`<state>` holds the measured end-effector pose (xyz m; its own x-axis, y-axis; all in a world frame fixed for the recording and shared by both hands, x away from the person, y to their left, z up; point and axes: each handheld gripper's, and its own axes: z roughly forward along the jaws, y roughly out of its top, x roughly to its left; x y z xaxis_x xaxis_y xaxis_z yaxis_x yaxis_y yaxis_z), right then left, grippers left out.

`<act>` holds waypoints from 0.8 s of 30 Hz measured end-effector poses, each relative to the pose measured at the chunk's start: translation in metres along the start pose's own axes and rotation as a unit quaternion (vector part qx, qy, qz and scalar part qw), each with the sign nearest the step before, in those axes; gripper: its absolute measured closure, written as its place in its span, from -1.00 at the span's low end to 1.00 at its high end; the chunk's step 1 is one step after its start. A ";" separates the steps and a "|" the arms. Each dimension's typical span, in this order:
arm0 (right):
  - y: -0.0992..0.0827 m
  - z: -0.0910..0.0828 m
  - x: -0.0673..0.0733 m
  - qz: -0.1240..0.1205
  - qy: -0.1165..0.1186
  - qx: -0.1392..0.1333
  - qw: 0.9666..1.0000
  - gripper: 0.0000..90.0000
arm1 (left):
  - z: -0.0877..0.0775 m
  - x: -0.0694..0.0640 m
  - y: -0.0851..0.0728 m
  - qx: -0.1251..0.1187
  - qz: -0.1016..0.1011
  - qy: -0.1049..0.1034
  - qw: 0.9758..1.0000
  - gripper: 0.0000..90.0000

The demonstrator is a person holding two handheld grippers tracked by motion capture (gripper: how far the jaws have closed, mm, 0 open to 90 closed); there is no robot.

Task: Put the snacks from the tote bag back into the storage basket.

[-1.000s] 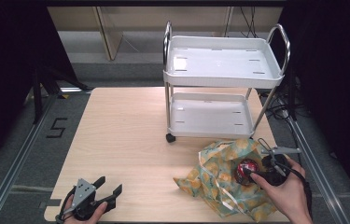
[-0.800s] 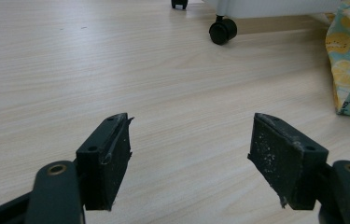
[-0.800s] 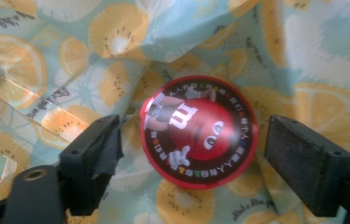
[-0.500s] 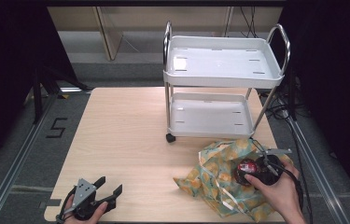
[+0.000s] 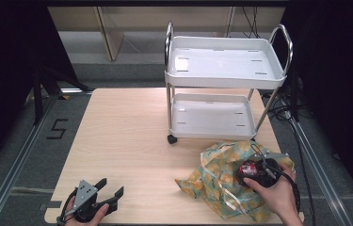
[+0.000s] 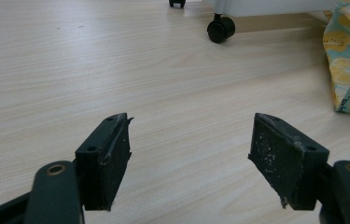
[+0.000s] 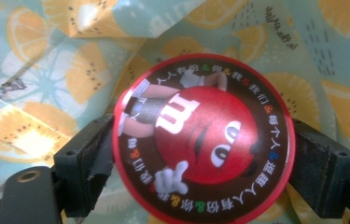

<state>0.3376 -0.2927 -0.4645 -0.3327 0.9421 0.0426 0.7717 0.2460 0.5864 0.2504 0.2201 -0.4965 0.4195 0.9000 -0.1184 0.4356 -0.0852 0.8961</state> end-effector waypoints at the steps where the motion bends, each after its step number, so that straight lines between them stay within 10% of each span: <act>1: 0.000 0.000 0.000 0.003 -0.003 0.004 1.000 -0.59 | 0.000 0.000 0.000 0.000 0.000 0.000 1.000 -0.38; 24: -0.005 -0.003 0.001 -0.026 -0.012 -0.005 1.000 -0.41 | 0.000 0.000 0.000 0.000 -0.004 -0.004 1.000 -0.38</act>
<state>0.3319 -0.2937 -0.4646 -0.3587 0.9334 -0.0079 0.7487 0.2927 0.5947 0.2501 0.2198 -0.4964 0.4221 0.8974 -0.1289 0.4393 -0.0781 0.8950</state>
